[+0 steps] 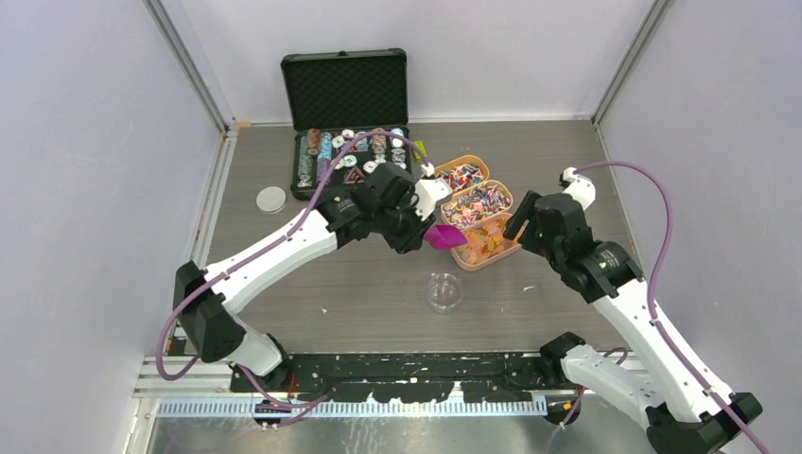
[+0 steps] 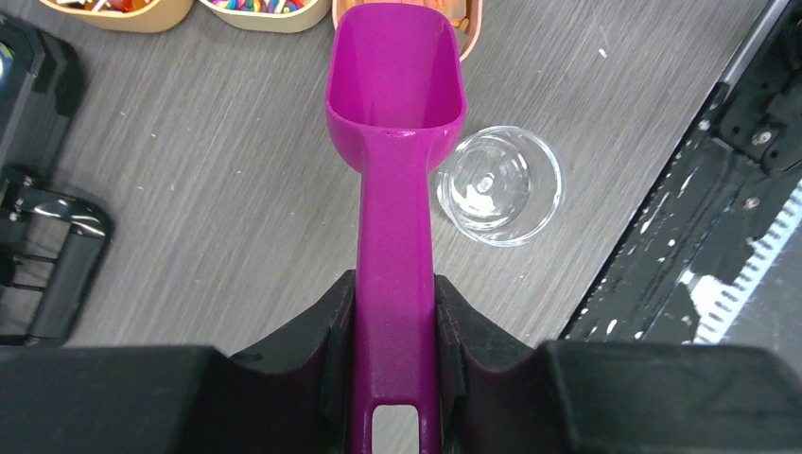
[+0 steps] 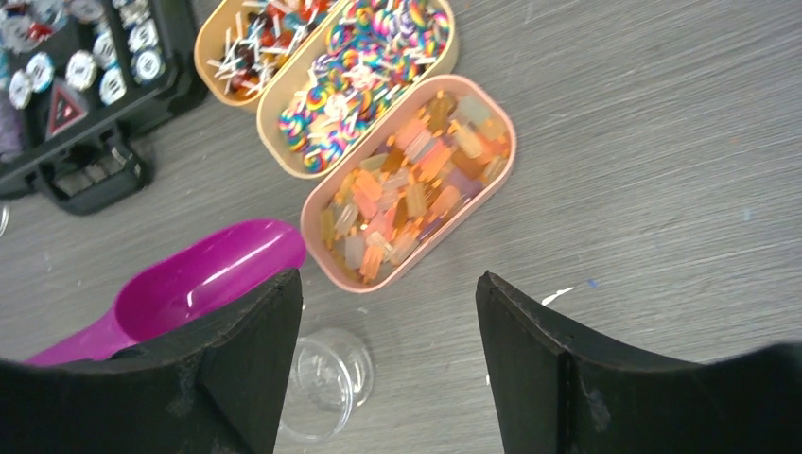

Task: Pack the candies
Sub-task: Scoop the fake candies from the storage box.

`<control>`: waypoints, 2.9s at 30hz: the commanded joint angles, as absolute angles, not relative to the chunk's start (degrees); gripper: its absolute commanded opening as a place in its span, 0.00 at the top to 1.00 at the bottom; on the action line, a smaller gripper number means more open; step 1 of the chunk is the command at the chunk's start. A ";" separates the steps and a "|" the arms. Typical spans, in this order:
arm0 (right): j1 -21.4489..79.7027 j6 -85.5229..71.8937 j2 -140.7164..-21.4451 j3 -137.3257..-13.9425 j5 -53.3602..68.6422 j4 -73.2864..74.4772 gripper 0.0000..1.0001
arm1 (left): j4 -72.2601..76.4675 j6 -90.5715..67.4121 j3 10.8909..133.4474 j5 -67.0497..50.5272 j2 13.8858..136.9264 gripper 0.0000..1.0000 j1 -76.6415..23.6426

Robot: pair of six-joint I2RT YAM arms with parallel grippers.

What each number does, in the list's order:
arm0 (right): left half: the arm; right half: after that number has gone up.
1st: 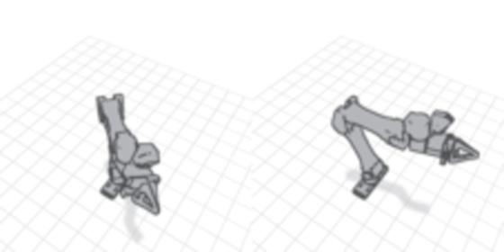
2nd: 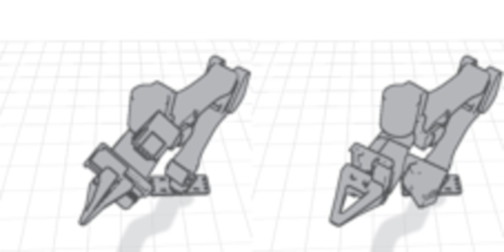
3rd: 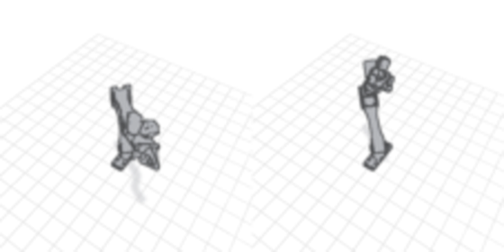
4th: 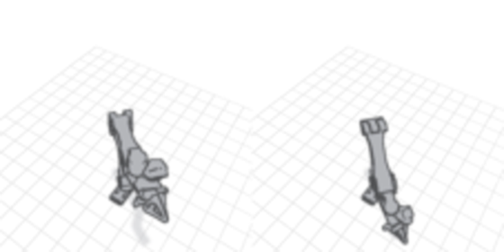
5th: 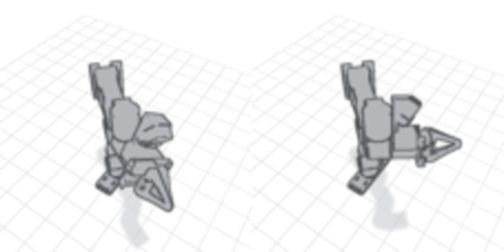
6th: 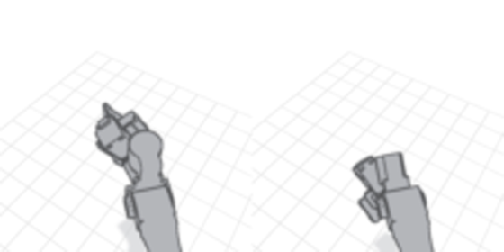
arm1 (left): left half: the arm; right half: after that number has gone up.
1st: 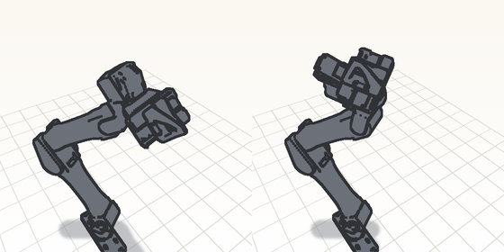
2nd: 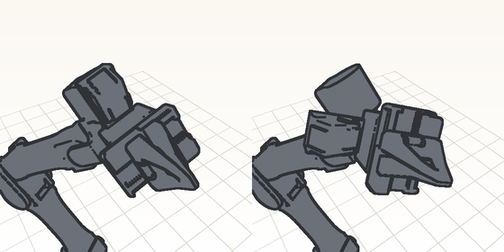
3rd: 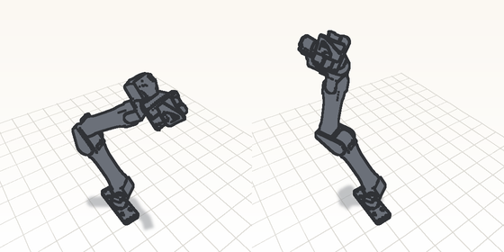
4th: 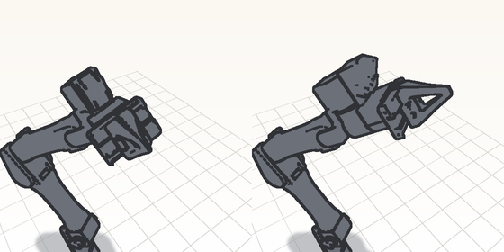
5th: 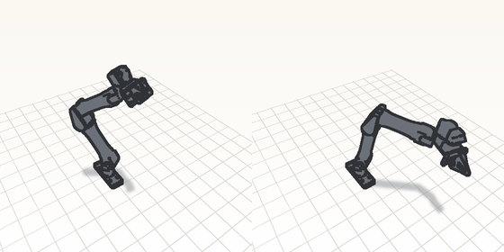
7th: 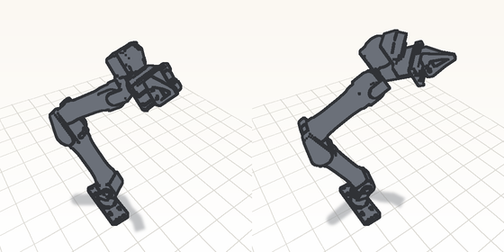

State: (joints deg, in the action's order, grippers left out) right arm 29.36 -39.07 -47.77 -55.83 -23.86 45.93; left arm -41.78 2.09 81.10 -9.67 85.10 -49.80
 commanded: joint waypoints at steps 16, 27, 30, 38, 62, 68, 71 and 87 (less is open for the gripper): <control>-3.55 -30.38 -67.81 -59.81 4.06 36.47 0.47 | -46.52 14.59 91.34 -13.45 95.37 1.00 -49.88; -10.08 -25.48 -81.46 -60.16 9.44 32.37 0.58 | -50.47 16.90 94.99 -8.88 100.62 1.00 -50.10; -10.11 -25.93 -83.67 -59.58 10.60 30.61 0.59 | -50.49 17.06 96.04 -8.87 101.57 1.00 -50.18; -10.06 -26.04 -88.67 -59.37 13.76 27.73 0.64 | -49.93 17.09 97.48 -9.20 103.68 1.00 -50.27; -8.48 -22.44 -94.35 -57.60 17.93 28.07 0.71 | -51.17 16.43 102.69 -9.74 108.87 1.00 -51.39; -8.09 -23.51 -94.77 -57.06 17.21 28.29 0.82 | -49.23 14.91 101.81 -11.78 109.39 1.00 -51.49; -8.00 -24.76 -93.51 -55.76 17.04 27.02 0.85 | -47.91 14.49 100.61 -12.11 109.32 1.00 -51.67; -8.00 -26.37 -90.45 -53.00 15.55 24.65 0.91 | -39.26 14.11 93.36 -11.82 107.03 1.00 -52.30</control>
State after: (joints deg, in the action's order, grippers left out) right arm -8.67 -24.32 -91.48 -54.30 16.56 24.73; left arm -43.40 14.70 94.96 -11.00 108.97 -51.55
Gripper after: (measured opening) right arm 0.224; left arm 0.294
